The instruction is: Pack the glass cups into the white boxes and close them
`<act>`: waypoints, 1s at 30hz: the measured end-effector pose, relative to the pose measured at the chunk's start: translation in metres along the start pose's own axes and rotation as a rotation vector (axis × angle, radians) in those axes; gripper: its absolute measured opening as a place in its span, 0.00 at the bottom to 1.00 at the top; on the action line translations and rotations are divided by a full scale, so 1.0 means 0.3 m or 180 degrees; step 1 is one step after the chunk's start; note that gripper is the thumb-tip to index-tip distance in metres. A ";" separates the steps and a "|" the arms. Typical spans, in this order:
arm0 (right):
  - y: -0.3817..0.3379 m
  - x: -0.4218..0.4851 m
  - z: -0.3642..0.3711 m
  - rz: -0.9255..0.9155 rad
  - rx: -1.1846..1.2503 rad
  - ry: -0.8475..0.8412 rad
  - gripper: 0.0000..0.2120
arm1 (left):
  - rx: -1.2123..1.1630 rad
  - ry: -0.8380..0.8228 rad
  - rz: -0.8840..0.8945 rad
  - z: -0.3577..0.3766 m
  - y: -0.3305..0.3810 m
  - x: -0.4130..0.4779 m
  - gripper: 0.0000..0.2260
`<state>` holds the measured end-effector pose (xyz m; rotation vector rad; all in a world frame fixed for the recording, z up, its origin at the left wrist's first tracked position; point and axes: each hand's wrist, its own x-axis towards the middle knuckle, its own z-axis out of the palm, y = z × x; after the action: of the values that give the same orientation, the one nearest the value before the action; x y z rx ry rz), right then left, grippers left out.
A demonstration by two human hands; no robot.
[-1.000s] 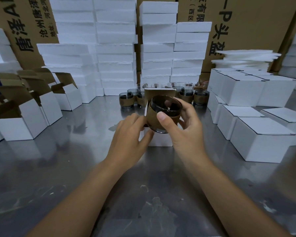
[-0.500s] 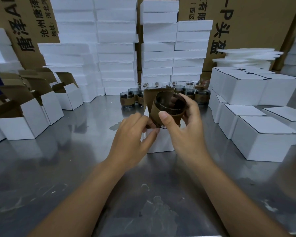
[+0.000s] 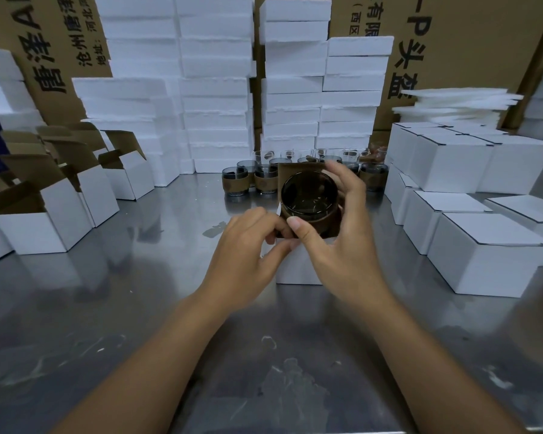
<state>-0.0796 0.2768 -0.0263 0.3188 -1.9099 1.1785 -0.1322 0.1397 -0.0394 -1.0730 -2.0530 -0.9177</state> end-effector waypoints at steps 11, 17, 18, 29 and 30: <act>0.008 -0.007 -0.021 0.0173 -0.0796 -0.0466 0.07 | -0.0126 -0.0028 -0.0137 -0.003 -0.006 -0.002 0.04; 0.006 -0.009 -0.017 0.0399 -0.0848 -0.0575 0.04 | -0.0137 0.0028 -0.0115 -0.006 -0.003 -0.002 0.05; 0.008 -0.010 -0.017 0.0388 -0.0911 -0.0594 0.03 | -0.0136 0.0017 -0.0124 -0.006 -0.003 -0.003 0.04; -0.006 -0.001 0.004 0.0360 -0.0441 0.0265 0.09 | -0.0755 0.0182 -0.0635 -0.020 0.009 0.007 0.10; -0.004 0.003 0.004 0.0557 -0.0268 0.0475 0.08 | -0.0920 0.0138 -0.0863 -0.020 0.010 0.009 0.11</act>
<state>-0.0800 0.2753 -0.0251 0.0175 -1.8788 1.1958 -0.1295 0.1375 -0.0331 -0.9194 -2.1064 -1.3962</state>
